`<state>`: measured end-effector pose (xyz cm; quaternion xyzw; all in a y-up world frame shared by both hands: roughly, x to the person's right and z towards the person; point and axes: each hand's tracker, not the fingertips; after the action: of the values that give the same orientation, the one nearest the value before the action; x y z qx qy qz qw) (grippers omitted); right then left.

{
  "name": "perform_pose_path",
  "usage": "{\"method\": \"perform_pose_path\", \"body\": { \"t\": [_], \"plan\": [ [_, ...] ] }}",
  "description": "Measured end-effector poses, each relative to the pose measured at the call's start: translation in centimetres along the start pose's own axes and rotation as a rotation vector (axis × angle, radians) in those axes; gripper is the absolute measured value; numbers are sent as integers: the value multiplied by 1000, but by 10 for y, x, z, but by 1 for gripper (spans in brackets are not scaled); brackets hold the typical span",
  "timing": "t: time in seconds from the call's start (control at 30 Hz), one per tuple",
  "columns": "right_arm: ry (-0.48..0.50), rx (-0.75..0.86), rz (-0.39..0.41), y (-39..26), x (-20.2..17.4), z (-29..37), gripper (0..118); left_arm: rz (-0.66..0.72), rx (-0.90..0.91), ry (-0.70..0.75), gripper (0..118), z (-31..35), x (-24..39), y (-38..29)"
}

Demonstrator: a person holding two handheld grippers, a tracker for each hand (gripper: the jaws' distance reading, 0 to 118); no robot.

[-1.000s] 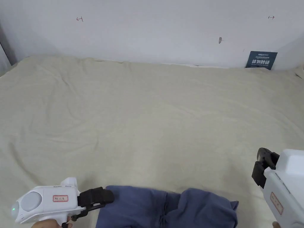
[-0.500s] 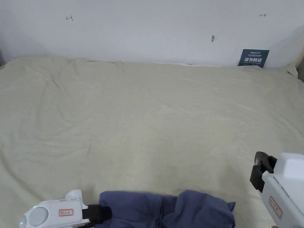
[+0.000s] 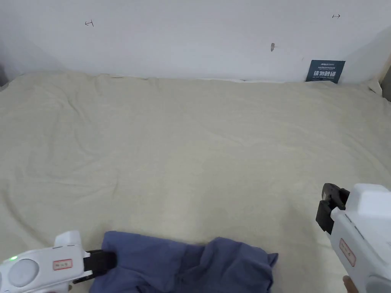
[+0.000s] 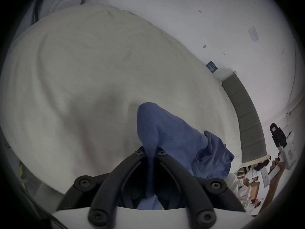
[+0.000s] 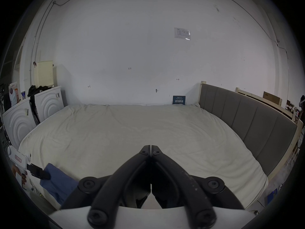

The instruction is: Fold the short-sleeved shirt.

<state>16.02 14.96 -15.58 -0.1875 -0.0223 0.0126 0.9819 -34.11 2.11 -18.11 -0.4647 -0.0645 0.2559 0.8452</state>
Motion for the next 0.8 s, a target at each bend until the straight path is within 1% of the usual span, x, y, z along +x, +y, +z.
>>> {"method": "perform_pose_path", "body": {
  "t": [0.1,0.13,0.17,0.23,0.37,0.43,0.5,0.63,0.8],
  "plan": [
    [9,6,-2,1,0,2,1,-15,45,62,8,28,-1,4],
    [12,9,-1,1,0,3,1,-36,56,96,8,36,2,6],
    [14,10,0,2,-1,3,1,-69,67,97,8,42,8,5],
    [20,13,1,2,-2,5,1,-79,59,109,9,48,32,5],
    [29,19,1,2,-3,8,1,-191,62,94,9,43,90,7],
    [28,22,-3,3,-2,10,1,-210,45,74,9,35,118,4],
    [27,26,-6,3,0,13,1,-243,5,13,9,24,145,-1],
    [17,30,-10,1,6,17,1,-332,-76,-25,9,-23,181,-17],
    [-1,26,-14,-2,14,18,1,-386,-211,-62,9,-75,229,-49]
  ]
}}
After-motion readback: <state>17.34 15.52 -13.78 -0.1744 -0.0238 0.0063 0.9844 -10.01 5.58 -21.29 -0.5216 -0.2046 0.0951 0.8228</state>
